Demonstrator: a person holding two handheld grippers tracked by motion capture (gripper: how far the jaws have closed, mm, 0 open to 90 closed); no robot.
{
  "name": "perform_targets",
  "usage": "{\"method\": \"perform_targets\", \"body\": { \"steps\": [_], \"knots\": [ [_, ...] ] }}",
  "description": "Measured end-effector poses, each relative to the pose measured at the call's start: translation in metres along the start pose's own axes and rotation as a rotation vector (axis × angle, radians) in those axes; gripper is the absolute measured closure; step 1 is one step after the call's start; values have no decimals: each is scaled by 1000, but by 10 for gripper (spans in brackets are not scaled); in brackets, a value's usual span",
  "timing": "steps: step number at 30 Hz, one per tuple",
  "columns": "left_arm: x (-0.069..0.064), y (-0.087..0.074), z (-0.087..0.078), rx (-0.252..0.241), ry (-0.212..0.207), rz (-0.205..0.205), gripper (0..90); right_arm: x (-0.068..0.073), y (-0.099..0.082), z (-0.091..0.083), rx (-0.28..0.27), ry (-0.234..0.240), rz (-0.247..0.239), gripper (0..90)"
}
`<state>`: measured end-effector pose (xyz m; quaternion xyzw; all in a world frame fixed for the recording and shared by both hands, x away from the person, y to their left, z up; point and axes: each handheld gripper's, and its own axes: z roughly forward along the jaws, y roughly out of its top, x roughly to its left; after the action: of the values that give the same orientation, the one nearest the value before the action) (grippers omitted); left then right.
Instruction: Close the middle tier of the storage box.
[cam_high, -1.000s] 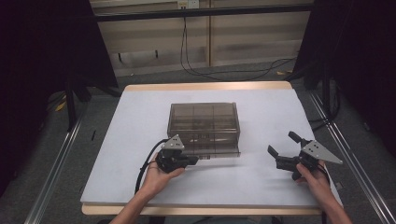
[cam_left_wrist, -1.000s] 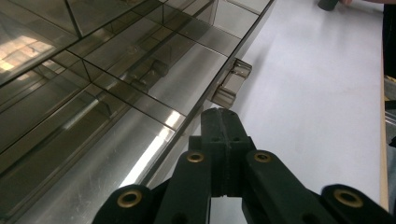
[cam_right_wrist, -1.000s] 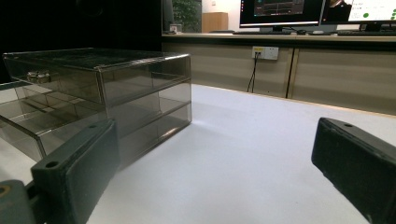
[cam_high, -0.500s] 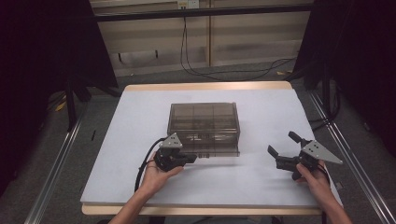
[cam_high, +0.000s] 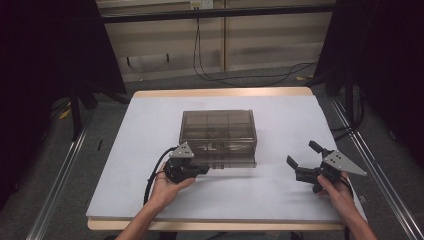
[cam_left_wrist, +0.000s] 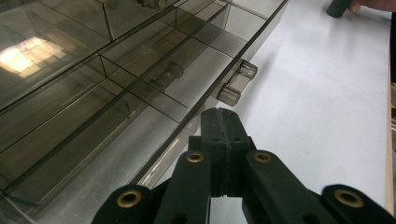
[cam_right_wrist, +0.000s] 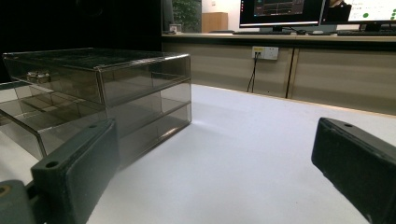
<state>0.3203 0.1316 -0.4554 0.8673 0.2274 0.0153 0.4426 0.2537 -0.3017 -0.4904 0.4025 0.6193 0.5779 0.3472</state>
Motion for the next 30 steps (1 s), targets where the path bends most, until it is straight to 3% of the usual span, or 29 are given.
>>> {"method": "perform_targets", "body": {
  "steps": [17, 30],
  "knots": [
    [0, 1, 2, -8, 13, -13, 900, 0, 0, 0, 1, 0, 0, 7],
    [4, 3, 5, -15, 0, -22, 900, 0, 0, 0, 2, 2, -1, 7]
  ]
}}
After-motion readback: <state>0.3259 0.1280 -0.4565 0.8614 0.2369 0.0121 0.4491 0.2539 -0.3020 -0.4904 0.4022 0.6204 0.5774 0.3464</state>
